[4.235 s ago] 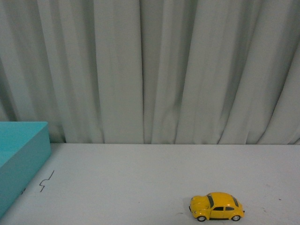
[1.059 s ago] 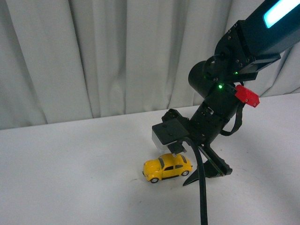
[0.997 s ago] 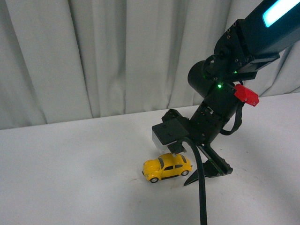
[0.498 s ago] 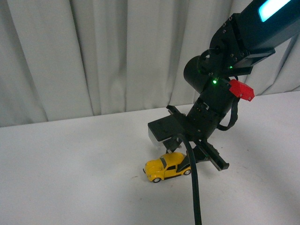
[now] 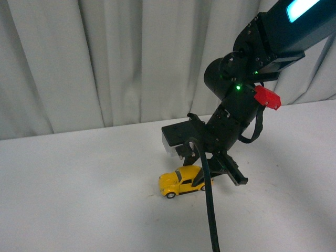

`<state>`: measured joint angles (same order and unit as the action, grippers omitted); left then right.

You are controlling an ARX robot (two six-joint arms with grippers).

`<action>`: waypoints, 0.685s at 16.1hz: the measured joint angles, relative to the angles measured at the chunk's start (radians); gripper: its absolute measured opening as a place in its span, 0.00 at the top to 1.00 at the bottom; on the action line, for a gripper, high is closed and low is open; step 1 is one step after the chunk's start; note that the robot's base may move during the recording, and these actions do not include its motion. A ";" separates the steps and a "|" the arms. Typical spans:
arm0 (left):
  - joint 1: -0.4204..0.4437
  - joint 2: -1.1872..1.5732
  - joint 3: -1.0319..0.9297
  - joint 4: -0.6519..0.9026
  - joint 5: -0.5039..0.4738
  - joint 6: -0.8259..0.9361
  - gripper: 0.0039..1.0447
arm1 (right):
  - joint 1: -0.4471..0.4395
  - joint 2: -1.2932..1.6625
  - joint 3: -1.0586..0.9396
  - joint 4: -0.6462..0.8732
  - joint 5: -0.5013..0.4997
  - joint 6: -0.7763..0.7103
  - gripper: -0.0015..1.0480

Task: Wind up and store yellow beetle toy

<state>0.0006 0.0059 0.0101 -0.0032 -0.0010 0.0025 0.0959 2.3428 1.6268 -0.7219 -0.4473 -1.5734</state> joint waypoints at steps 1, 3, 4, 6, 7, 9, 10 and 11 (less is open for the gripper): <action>0.000 0.000 0.000 0.000 0.000 0.000 0.06 | -0.001 0.001 -0.001 0.020 0.002 0.007 0.63; 0.000 0.000 0.000 0.000 0.000 0.000 0.06 | -0.001 -0.001 -0.016 0.042 0.005 0.010 0.63; 0.000 0.000 0.000 0.000 0.000 0.000 0.06 | -0.001 -0.004 -0.024 0.050 0.006 0.008 0.63; 0.000 0.000 0.000 0.000 0.000 0.000 0.06 | -0.005 -0.011 -0.042 0.065 0.005 -0.001 0.64; 0.000 0.000 0.000 0.000 0.000 0.000 0.06 | -0.005 -0.016 -0.051 0.072 0.005 -0.005 0.64; 0.000 0.000 0.000 0.000 0.000 0.000 0.06 | -0.011 -0.022 -0.066 0.084 0.006 -0.019 0.64; 0.000 0.000 0.000 0.000 0.000 0.000 0.06 | -0.016 -0.023 -0.071 0.087 0.005 -0.026 0.64; 0.000 0.000 0.000 0.000 0.000 0.000 0.06 | -0.021 -0.028 -0.078 0.091 0.005 -0.034 0.64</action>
<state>0.0006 0.0059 0.0101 -0.0032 -0.0010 0.0025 0.0753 2.3150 1.5486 -0.6312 -0.4419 -1.6073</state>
